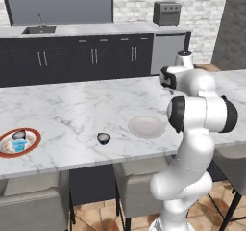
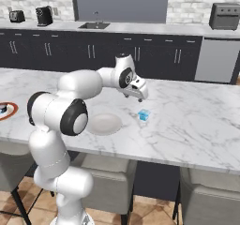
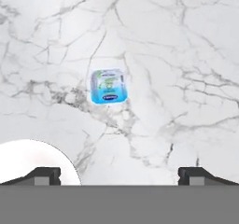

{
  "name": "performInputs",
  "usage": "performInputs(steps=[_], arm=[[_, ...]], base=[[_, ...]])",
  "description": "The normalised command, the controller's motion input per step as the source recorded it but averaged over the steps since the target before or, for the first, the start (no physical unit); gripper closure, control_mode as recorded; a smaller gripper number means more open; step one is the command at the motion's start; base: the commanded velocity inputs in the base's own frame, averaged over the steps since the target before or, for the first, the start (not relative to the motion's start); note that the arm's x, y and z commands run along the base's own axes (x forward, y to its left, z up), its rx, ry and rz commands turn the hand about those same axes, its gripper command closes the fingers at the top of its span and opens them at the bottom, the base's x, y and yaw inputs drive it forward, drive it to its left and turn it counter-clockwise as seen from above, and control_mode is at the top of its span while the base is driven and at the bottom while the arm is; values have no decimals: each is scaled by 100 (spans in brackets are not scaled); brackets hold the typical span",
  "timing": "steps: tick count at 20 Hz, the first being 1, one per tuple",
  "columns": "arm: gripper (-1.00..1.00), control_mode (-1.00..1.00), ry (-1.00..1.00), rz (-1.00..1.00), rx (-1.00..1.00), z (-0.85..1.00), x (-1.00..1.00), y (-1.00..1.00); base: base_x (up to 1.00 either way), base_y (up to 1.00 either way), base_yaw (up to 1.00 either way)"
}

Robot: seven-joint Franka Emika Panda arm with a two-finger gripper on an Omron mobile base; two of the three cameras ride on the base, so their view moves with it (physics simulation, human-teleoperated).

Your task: Place two yogurt containers on each plate.

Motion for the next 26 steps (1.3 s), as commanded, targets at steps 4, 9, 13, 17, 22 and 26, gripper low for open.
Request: performInputs(steps=[4, 9, 13, 17, 22, 26], arm=[[-100, -100, 8, 0, 2, -29, 56, -28], [-100, -100, 15, 0, 6, -26, 56, -20], [-100, -100, 16, 0, 5, -23, 56, -11], [-100, -100, 17, 0, 1, -21, 53, -1], [-100, -100, 18, 0, 0, -25, 42, -3], [-100, -100, 14, 0, 0, -34, 21, -13]], base=[[0, 0, 0], [0, 0, 0], [0, 0, 0], [0, 0, 0], [0, 0, 0], [0, 0, 0]])
